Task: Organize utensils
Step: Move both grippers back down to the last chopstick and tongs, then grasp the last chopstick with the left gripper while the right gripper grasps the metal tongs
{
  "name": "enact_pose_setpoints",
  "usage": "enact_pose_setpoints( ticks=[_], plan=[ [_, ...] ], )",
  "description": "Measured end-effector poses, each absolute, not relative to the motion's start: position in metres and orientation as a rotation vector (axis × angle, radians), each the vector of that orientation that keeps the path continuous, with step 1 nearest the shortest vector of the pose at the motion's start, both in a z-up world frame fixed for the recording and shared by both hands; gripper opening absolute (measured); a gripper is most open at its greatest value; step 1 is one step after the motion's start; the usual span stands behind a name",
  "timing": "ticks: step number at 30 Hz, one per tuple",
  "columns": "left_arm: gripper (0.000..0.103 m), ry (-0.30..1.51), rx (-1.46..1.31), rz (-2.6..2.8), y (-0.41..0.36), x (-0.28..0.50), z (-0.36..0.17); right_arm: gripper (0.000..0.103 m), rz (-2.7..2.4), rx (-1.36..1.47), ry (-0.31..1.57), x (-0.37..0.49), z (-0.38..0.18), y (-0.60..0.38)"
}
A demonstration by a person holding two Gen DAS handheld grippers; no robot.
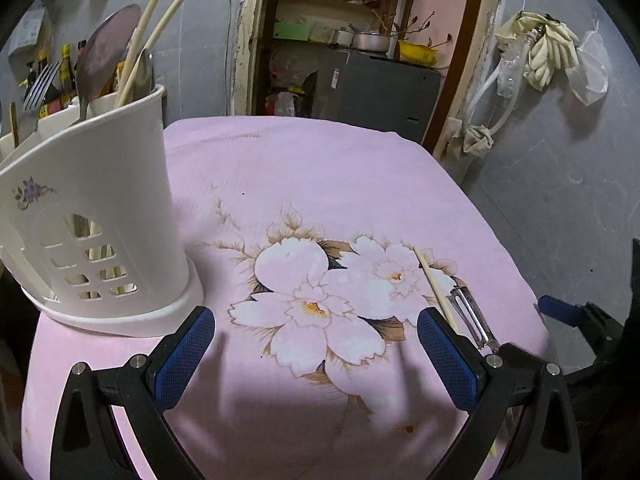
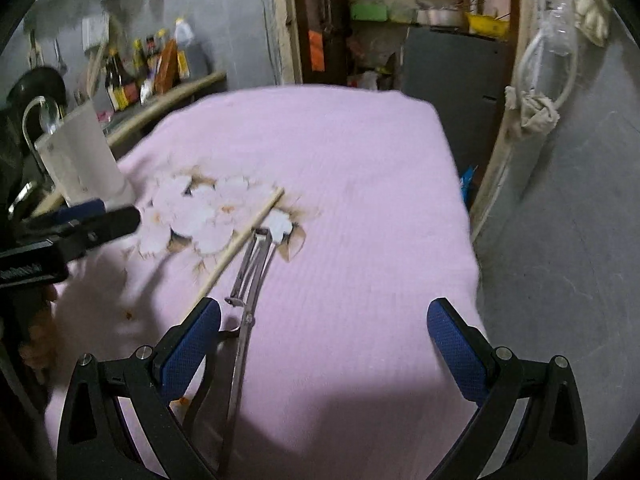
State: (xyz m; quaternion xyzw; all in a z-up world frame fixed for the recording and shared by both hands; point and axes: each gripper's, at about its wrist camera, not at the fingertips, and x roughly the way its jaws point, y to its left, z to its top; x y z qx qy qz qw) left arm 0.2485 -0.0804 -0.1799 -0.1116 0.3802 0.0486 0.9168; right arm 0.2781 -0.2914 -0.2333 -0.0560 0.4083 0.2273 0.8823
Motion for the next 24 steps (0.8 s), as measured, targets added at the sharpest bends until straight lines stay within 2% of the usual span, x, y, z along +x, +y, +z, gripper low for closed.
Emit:
enact_pose_setpoints(
  ticks=[8, 16, 18, 24],
  plan=[
    [0.101, 0.806, -0.258, 0.031, -0.082, 0.254, -0.183, 0.101, 0.419, -0.154, 0.869, 0.286, -0.23, -0.297],
    [0.075, 0.856, -0.252, -0.13, -0.109, 0.277, -0.183, 0.101, 0.372, -0.117, 0.893, 0.291, -0.231, -0.332],
    [0.063, 0.88, -0.248, -0.167, -0.116, 0.285, -0.185, 0.101, 0.379, -0.098, 0.899, 0.292, -0.231, -0.339],
    [0.05, 0.959, -0.242, -0.22, -0.134, 0.305, -0.197, 0.101, 0.405, -0.083, 0.893, 0.293, -0.235, -0.343]
  ],
)
